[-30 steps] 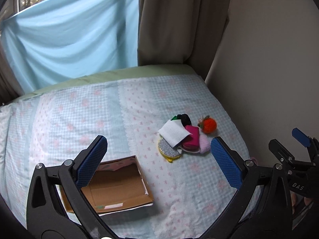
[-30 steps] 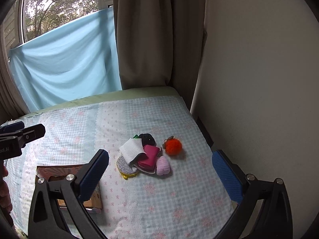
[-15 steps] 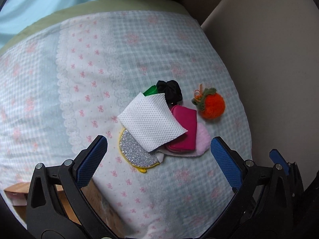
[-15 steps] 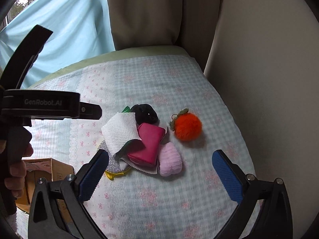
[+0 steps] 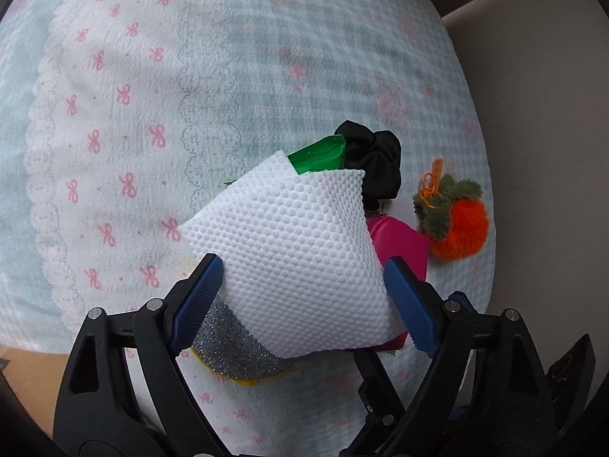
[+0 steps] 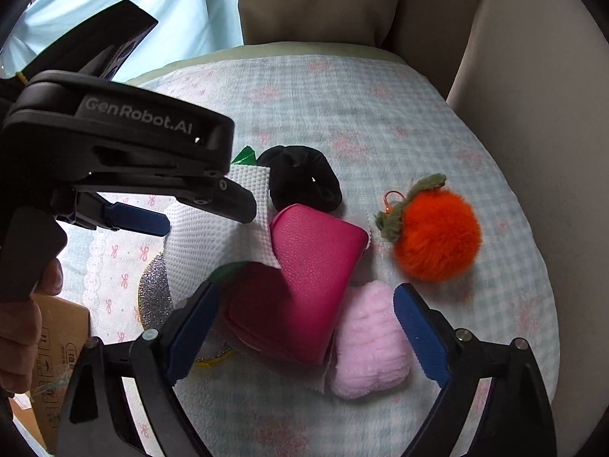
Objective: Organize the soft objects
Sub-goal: 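Grasp the white mesh cloth with left gripper while right grasps pink pouch, then carry both items to the box and open both grippers inside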
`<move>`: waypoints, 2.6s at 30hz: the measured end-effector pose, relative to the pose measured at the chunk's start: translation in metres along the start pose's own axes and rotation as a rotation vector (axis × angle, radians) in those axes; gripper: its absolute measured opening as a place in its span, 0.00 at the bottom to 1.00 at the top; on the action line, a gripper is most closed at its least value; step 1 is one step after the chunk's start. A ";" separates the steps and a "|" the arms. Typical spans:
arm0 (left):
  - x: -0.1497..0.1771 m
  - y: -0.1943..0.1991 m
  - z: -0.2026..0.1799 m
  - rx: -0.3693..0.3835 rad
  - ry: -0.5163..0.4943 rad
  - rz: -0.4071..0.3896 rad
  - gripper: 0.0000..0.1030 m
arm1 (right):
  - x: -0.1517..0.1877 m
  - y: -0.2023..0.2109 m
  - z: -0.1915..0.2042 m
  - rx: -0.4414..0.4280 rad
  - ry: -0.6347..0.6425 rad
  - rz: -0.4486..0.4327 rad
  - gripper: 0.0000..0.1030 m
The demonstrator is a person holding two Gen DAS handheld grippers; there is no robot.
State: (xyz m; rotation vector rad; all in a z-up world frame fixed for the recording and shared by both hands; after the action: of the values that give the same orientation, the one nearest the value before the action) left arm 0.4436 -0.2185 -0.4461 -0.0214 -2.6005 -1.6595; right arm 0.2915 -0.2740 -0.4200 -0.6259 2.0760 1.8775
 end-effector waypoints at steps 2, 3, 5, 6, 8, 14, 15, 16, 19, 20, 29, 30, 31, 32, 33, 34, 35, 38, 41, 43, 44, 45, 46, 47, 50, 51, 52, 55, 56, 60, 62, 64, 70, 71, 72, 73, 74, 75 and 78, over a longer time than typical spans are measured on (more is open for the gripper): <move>0.000 -0.007 0.003 0.008 0.014 0.010 0.76 | -0.001 -0.011 0.002 -0.021 0.017 0.009 0.80; 0.000 -0.009 0.004 0.016 0.020 0.012 0.73 | -0.001 -0.014 0.002 -0.036 0.022 0.010 0.75; 0.000 -0.010 0.004 0.023 0.025 0.011 0.67 | -0.003 -0.017 0.003 -0.060 0.026 0.002 0.69; -0.001 -0.011 0.004 0.027 0.027 0.011 0.61 | -0.004 -0.018 0.004 -0.063 0.032 0.001 0.67; -0.001 -0.011 0.003 0.041 0.038 0.019 0.56 | -0.006 -0.017 0.009 -0.065 0.055 -0.008 0.60; -0.002 -0.009 0.001 0.032 0.038 0.016 0.44 | -0.004 -0.016 0.017 -0.074 0.079 -0.019 0.45; -0.002 -0.007 0.003 0.036 0.042 0.016 0.41 | -0.003 -0.016 0.017 -0.077 0.074 -0.021 0.42; -0.003 -0.007 0.004 0.044 0.049 0.017 0.40 | -0.003 -0.016 0.016 -0.080 0.070 -0.023 0.40; -0.003 0.000 0.009 0.064 0.065 0.017 0.36 | -0.003 -0.015 0.012 -0.085 0.060 -0.024 0.34; -0.003 0.002 0.009 0.068 0.068 0.014 0.35 | -0.003 -0.013 0.011 -0.086 0.057 -0.024 0.33; 0.004 0.023 0.015 0.100 0.084 -0.004 0.31 | -0.004 -0.004 0.001 -0.107 0.005 -0.033 0.15; 0.004 0.025 0.015 0.104 0.086 -0.005 0.31 | -0.004 -0.003 0.001 -0.108 0.003 -0.032 0.14; 0.005 0.027 0.016 0.112 0.089 -0.004 0.31 | -0.004 -0.003 0.000 -0.111 -0.002 -0.033 0.13; 0.005 0.029 0.017 0.119 0.092 -0.004 0.31 | -0.004 0.000 0.000 -0.118 -0.009 -0.036 0.13; 0.006 0.031 0.019 0.121 0.094 -0.007 0.31 | -0.004 0.002 0.000 -0.121 -0.015 -0.039 0.12; 0.006 0.033 0.019 0.118 0.093 -0.013 0.31 | -0.005 0.004 0.000 -0.121 -0.017 -0.043 0.12; 0.008 0.035 0.020 0.108 0.089 -0.018 0.31 | -0.004 0.006 0.001 -0.121 -0.018 -0.044 0.11; 0.010 0.037 0.022 0.043 0.062 -0.027 0.31 | -0.004 0.006 0.001 -0.126 -0.026 -0.046 0.11; 0.015 0.036 0.027 0.021 0.055 -0.022 0.31 | -0.003 0.009 0.001 -0.133 -0.034 -0.049 0.10; 0.018 0.039 0.029 0.020 0.051 -0.021 0.31 | -0.003 0.010 0.000 -0.139 -0.043 -0.050 0.10; 0.018 0.039 0.029 0.014 0.045 -0.023 0.31 | -0.002 0.012 0.001 -0.143 -0.050 -0.052 0.10; 0.019 0.042 0.030 0.009 0.040 -0.030 0.31 | -0.001 0.014 0.002 -0.144 -0.054 -0.054 0.10; 0.020 0.044 0.030 0.008 0.039 -0.035 0.31 | -0.001 0.014 0.000 -0.144 -0.057 -0.055 0.10; 0.022 0.046 0.030 0.011 0.041 -0.037 0.31 | -0.002 0.014 -0.002 -0.146 -0.059 -0.057 0.10; 0.026 0.054 0.033 0.025 0.048 -0.043 0.31 | -0.004 0.018 -0.004 -0.148 -0.065 -0.065 0.09; 0.027 0.057 0.033 0.023 0.050 -0.049 0.31 | -0.004 0.021 -0.003 -0.150 -0.066 -0.069 0.08; 0.028 0.060 0.035 0.027 0.051 -0.052 0.31 | -0.005 0.023 -0.003 -0.151 -0.067 -0.072 0.08; 0.032 0.067 0.036 0.035 0.054 -0.051 0.31 | -0.006 0.029 -0.004 -0.157 -0.074 -0.082 0.08; 0.034 0.069 0.036 0.035 0.052 -0.050 0.29 | -0.006 0.032 -0.004 -0.162 -0.079 -0.084 0.08; 0.041 0.076 0.034 0.041 0.044 -0.050 0.24 | -0.005 0.039 -0.004 -0.167 -0.089 -0.090 0.07; 0.045 0.081 0.034 0.046 0.043 -0.056 0.24 | -0.003 0.043 -0.006 -0.170 -0.096 -0.096 0.07; 0.049 0.086 0.033 0.058 0.045 -0.061 0.23 | -0.002 0.048 -0.006 -0.177 -0.100 -0.101 0.06; 0.065 0.100 0.037 0.078 0.045 -0.072 0.15 | 0.005 0.059 -0.005 -0.183 -0.106 -0.110 0.06; 0.067 0.102 0.038 0.078 0.049 -0.075 0.11 | 0.005 0.061 -0.005 -0.183 -0.104 -0.112 0.06; 0.070 0.105 0.039 0.080 0.051 -0.079 0.11 | 0.005 0.064 -0.005 -0.185 -0.103 -0.114 0.06; 0.073 0.108 0.041 0.082 0.052 -0.081 0.11 | 0.005 0.068 -0.005 -0.184 -0.100 -0.118 0.06; 0.076 0.111 0.043 0.085 0.054 -0.084 0.10 | 0.004 0.073 -0.004 -0.183 -0.094 -0.124 0.06; 0.078 0.115 0.044 0.089 0.057 -0.088 0.09 | 0.003 0.079 -0.002 -0.183 -0.087 -0.129 0.06; 0.086 0.131 0.046 0.106 0.070 -0.104 0.09 | -0.003 0.103 0.003 -0.182 -0.063 -0.148 0.06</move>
State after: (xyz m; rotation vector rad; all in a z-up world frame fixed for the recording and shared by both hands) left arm 0.3616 -0.1230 -0.3424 0.1754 -2.6750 -1.5199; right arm 0.2435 -0.2635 -0.3291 -0.7312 1.7822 1.9871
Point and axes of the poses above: each gripper's, at about its wrist camera, not at the fingertips, and y roughly against the way its jaws point, z to its left, x to its underside, the point moved 1 cm from there along -y, roughly the way its jaws point, and after that the axes turned 12 degrees about y, right-handed, at the moved point
